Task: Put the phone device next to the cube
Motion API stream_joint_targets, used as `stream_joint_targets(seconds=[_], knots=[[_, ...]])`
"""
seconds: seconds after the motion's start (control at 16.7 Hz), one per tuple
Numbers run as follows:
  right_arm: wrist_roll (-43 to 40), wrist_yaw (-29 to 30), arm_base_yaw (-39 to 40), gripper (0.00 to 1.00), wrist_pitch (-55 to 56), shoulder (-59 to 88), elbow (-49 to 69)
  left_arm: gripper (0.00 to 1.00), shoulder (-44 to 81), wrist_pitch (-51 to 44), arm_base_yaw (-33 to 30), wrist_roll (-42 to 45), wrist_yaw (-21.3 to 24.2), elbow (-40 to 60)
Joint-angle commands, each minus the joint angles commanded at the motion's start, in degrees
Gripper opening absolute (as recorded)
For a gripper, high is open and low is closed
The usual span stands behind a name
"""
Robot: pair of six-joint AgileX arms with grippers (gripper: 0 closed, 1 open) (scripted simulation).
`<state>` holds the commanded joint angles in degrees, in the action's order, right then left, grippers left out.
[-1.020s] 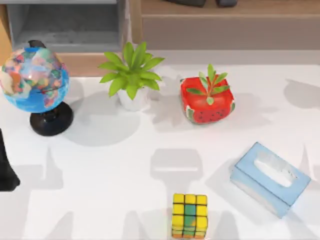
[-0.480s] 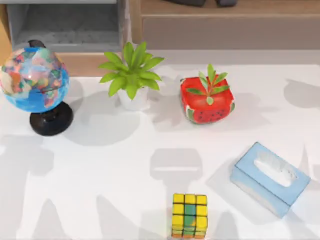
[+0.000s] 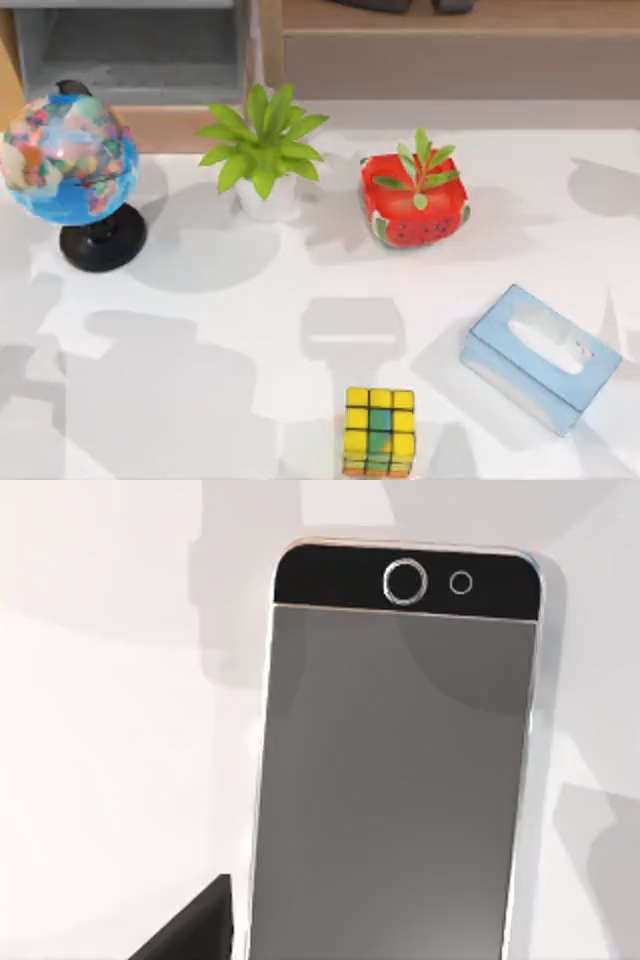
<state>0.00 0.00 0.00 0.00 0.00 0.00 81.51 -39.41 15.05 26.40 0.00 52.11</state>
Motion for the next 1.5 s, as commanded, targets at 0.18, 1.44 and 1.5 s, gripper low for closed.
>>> stream_joint_targets(seconds=[0.18, 1.44, 1.5], knots=[[0.0, 0.0, 0.0, 1.0, 0.0, 0.0, 0.0, 1.0, 13.7, -6.3, 2.4, 4.2, 0.0, 8.3], [0.0, 0.0, 0.0, 1.0, 0.0, 0.0, 0.0, 1.0, 29.2, -3.3, 4.6, 8.1, 0.1, 11.3], [0.0, 0.0, 0.0, 1.0, 0.0, 0.0, 0.0, 0.92, 29.2, -3.3, 4.6, 8.1, 0.1, 11.3]])
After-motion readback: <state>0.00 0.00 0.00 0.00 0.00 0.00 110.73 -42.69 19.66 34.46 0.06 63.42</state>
